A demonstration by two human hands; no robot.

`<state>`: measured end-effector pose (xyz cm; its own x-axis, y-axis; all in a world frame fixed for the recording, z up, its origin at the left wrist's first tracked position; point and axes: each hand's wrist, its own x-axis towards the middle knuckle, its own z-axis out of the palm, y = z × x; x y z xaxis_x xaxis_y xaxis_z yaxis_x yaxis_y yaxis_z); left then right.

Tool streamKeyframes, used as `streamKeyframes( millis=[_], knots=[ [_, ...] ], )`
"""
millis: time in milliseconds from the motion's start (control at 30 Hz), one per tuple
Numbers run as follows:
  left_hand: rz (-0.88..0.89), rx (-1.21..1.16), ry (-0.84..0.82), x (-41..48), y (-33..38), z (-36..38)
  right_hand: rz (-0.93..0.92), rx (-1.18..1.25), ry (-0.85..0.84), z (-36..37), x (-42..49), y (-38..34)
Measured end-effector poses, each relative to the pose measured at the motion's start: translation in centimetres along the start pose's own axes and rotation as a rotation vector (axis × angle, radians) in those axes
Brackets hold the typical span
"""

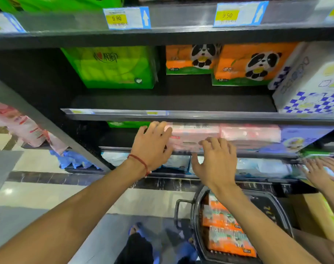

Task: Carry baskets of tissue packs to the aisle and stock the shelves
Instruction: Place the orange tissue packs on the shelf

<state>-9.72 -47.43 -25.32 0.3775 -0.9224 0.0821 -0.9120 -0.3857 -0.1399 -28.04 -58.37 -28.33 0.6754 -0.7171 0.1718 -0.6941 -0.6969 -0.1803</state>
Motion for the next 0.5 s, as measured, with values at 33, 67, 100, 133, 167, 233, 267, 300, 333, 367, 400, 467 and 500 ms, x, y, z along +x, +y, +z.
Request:
streamKeyframes(
  millis=[33,67,100,133,167,233,267,300,333,367,400,467,500],
  knots=[
    [0.014,0.013,-0.006,-1.0,-0.4,0.1,-0.011,-0.002,-0.006,-0.1,-0.8,-0.6],
    [0.028,0.020,-0.003,-2.0,-0.9,0.3,-0.012,-0.002,-0.012,-0.1,-1.5,-1.3],
    [0.034,0.019,0.006,-2.8,-1.4,0.3,-0.004,-0.003,-0.022,-0.2,-2.0,-1.9],
    [0.032,0.007,0.014,-3.6,-1.9,0.3,0.006,-0.007,-0.031,-0.3,-2.6,-2.6],
    [0.026,-0.015,0.019,-4.2,-2.3,0.3,0.016,-0.012,-0.034,-0.3,-3.1,-3.2],
    [0.024,-0.054,0.018,-5.0,-3.1,0.3,0.039,-0.019,-0.023,-0.3,-4.1,-4.3],
    [0.043,-0.058,0.015,-5.3,-3.5,0.5,0.051,-0.021,-0.020,-0.4,-4.6,-5.0],
    [0.080,-0.053,0.006,-5.5,-3.8,0.7,0.061,-0.027,-0.023,-0.3,-5.1,-5.7],
    [0.127,-0.049,0.003,-5.8,-4.2,0.9,0.071,-0.038,-0.028,-0.3,-5.6,-6.4],
    [0.175,-0.055,0.005,-6.0,-4.6,1.1,0.083,-0.051,-0.030,-0.2,-6.2,-6.9],
    [0.221,-0.065,0.009,-6.2,-5.1,1.3,0.098,-0.065,-0.029,-0.2,-6.9,-7.5],
    [0.297,-0.082,0.016,-6.6,-5.9,1.3,0.136,-0.093,-0.021,-0.5,-8.1,-8.4],
    [0.329,-0.090,0.019,-6.7,-6.2,1.3,0.157,-0.112,-0.022,-0.7,-8.8,-8.8]
  ],
)
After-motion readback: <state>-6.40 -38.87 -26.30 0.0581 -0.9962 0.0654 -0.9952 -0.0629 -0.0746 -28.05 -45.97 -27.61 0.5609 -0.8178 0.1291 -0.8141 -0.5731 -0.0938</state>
